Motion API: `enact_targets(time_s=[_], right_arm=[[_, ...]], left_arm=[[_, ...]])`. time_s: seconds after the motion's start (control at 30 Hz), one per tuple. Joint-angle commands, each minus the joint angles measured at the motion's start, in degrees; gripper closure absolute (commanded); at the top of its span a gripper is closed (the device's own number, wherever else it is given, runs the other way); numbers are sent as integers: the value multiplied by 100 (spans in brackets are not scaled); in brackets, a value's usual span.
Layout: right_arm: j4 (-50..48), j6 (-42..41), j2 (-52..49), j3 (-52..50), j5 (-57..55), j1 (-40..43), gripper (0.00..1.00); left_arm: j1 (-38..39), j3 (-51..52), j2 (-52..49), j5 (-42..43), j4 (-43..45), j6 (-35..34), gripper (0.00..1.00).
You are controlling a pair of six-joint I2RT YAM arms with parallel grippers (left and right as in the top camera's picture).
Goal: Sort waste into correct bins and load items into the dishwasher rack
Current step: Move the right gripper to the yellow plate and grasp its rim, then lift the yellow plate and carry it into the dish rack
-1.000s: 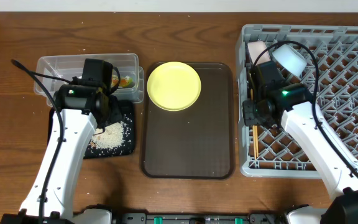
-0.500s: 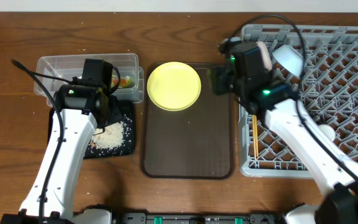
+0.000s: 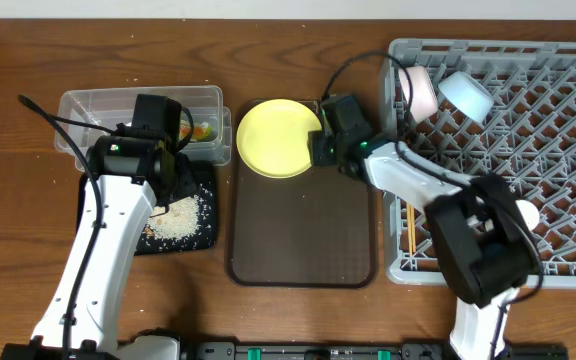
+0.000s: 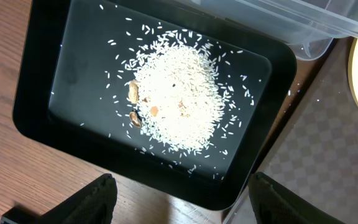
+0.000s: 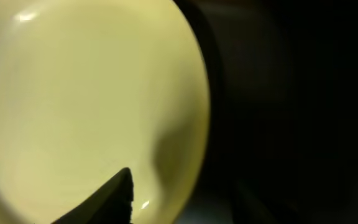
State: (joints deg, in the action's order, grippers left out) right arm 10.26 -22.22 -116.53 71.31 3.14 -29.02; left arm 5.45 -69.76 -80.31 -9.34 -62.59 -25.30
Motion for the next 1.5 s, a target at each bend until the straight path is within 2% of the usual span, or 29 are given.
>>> enact_targets(time_s=[0.0, 0.07, 0.27, 0.4, 0.57, 0.87, 1.03, 1.1, 1.2, 1.47], right_arm=[[28, -400, -164, 46, 103, -70, 66], [190, -411, -168, 46, 98, -79, 76], [516, -409, 74, 48, 94, -20, 98], [807, -374, 505, 48, 4, 153, 99], [1220, 101, 1423, 48, -72, 452, 99], [2485, 1222, 3342, 50, -1375, 1246, 99], [3053, 1541, 4041, 50, -1738, 1891, 99], [3204, 1751, 4205, 48, -1917, 2199, 99], [3272, 2516, 4284, 50, -2153, 2608, 99], [3220, 3779, 4148, 48, -3941, 3062, 99]], left_arm=[[-2, 17, -17, -11, -13, -13, 29], [-2, 17, -17, -11, -15, -13, 29], [-2, 17, -17, -11, -15, -13, 29], [-2, 17, -17, -11, -15, -13, 29], [-2, 17, -17, -11, -15, -13, 29], [-2, 17, -17, -11, -13, -13, 29], [-2, 17, -17, -11, -11, -13, 29], [-2, 17, -17, -13, -11, -13, 29], [-2, 17, -17, -13, -11, -13, 29], [-2, 17, -17, -13, 26, -13, 29]])
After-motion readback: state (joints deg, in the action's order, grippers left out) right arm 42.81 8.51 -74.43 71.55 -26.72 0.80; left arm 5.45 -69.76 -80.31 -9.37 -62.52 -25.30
